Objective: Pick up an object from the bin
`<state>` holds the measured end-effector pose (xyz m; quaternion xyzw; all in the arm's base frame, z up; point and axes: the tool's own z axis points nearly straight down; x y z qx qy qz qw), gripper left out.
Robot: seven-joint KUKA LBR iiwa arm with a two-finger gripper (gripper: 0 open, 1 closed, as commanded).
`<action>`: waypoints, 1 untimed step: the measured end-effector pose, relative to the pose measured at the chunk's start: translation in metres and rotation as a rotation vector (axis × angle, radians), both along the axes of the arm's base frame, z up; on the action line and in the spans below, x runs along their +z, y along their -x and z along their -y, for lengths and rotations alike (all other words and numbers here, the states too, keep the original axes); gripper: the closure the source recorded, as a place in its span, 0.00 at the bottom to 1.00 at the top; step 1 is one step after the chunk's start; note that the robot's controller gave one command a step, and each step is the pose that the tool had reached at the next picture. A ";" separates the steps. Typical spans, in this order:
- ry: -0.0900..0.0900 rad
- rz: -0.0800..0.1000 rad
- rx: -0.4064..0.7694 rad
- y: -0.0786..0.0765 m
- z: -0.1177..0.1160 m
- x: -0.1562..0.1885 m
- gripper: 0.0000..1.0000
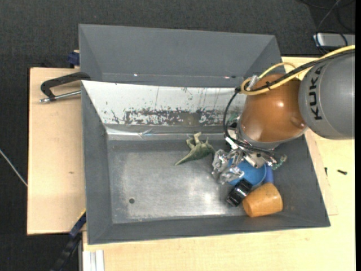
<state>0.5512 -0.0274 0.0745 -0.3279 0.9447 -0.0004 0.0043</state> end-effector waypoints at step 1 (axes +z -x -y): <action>0.000 0.003 -0.105 -0.015 0.016 0.055 1.00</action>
Offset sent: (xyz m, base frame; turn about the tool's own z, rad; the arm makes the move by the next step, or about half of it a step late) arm 0.0122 -0.0168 0.0515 0.1031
